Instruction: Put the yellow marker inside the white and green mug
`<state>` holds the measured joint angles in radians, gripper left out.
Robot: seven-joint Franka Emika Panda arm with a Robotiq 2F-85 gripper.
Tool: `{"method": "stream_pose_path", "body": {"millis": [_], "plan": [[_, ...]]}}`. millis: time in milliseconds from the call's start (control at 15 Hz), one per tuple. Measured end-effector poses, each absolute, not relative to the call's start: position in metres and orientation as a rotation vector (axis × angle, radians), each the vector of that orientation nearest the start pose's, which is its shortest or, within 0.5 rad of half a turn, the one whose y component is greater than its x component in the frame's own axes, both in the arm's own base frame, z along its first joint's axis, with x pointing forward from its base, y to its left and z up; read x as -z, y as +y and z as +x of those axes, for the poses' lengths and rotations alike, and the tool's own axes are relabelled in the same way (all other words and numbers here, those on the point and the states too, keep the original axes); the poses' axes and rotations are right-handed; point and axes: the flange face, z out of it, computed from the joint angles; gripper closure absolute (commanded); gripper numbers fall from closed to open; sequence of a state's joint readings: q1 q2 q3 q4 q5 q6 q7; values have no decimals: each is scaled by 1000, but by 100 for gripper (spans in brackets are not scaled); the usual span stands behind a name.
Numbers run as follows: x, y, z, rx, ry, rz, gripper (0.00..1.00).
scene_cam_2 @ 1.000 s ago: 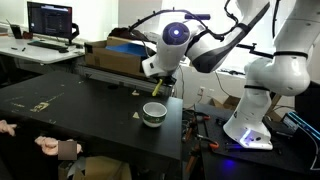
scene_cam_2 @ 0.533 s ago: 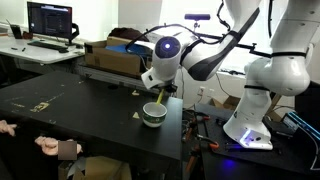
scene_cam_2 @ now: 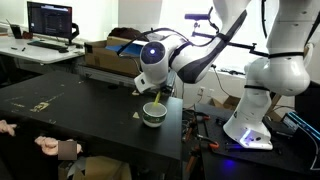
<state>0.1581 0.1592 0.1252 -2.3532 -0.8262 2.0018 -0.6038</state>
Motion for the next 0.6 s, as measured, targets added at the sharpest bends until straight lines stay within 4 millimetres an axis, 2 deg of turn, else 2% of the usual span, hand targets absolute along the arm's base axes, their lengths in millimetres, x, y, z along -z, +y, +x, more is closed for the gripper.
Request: {"method": "stream_pose_path", "body": {"millis": [533, 600], "plan": [[-231, 101, 475, 773, 1665, 1865, 95], [-228, 102, 475, 778, 1669, 1863, 55]]}}
